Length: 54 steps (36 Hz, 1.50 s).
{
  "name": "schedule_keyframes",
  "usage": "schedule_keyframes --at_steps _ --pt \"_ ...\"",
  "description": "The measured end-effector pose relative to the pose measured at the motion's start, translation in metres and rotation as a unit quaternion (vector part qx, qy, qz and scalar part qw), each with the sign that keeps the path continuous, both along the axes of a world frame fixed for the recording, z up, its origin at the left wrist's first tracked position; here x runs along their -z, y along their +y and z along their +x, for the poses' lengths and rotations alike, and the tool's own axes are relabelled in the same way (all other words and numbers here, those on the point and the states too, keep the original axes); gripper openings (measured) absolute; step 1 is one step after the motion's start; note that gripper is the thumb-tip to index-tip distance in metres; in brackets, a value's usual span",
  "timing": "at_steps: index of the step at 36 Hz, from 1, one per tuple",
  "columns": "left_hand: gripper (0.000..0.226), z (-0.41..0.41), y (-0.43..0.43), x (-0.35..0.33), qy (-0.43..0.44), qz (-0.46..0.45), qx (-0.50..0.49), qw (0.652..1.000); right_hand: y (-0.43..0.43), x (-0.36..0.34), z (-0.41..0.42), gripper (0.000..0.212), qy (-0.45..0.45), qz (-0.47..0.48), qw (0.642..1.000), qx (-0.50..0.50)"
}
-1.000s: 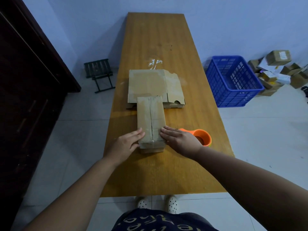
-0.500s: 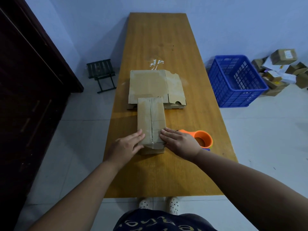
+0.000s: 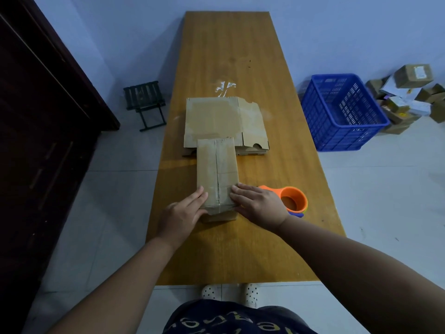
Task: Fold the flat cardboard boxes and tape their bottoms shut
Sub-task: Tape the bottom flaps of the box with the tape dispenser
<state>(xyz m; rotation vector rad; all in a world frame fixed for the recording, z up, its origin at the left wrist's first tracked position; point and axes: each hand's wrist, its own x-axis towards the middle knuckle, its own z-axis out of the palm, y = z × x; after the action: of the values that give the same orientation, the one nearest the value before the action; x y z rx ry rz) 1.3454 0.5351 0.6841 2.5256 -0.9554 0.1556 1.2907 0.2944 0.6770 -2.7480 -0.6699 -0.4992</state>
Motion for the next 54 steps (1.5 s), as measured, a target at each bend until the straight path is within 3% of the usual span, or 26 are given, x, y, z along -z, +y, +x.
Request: schedule_keyframes --at_steps 8,12,17,19,22,25,37,45,54 --pt "0.050 -0.006 -0.004 0.002 0.092 -0.069 -0.043 0.992 0.004 -0.005 -0.002 0.037 -0.001 0.011 1.000 0.010" --pt "0.053 -0.004 -0.001 -0.001 0.120 -0.076 -0.044 0.989 -0.001 -0.014 -0.007 0.057 0.067 -0.008 0.998 -0.004" --pt "0.090 0.002 0.007 -0.010 0.176 -0.035 -0.017 0.984 -0.001 -0.030 -0.005 0.076 0.161 0.019 0.987 0.017" --pt "0.081 0.001 0.003 -0.012 0.184 -0.075 -0.050 0.979 0.002 -0.032 -0.004 0.072 0.187 0.067 0.979 0.041" --pt "0.040 0.000 -0.005 -0.016 0.181 -0.101 -0.106 0.972 0.006 -0.031 -0.006 0.054 0.172 0.102 0.978 0.059" --pt "0.035 -0.001 -0.007 -0.017 0.182 -0.083 -0.115 0.973 0.009 -0.029 -0.007 0.045 0.168 0.111 0.978 0.063" --pt "0.050 0.001 -0.004 -0.016 0.146 -0.045 -0.094 0.984 0.008 -0.022 -0.007 0.039 0.158 0.095 0.980 0.074" --pt "0.058 0.002 0.001 -0.005 0.034 -0.026 -0.021 0.999 0.011 -0.018 -0.009 0.037 0.133 0.095 0.983 0.080" --pt "0.041 0.008 -0.007 -0.010 -0.069 0.025 0.004 0.997 0.011 -0.017 -0.006 0.042 0.081 0.006 0.996 0.041"
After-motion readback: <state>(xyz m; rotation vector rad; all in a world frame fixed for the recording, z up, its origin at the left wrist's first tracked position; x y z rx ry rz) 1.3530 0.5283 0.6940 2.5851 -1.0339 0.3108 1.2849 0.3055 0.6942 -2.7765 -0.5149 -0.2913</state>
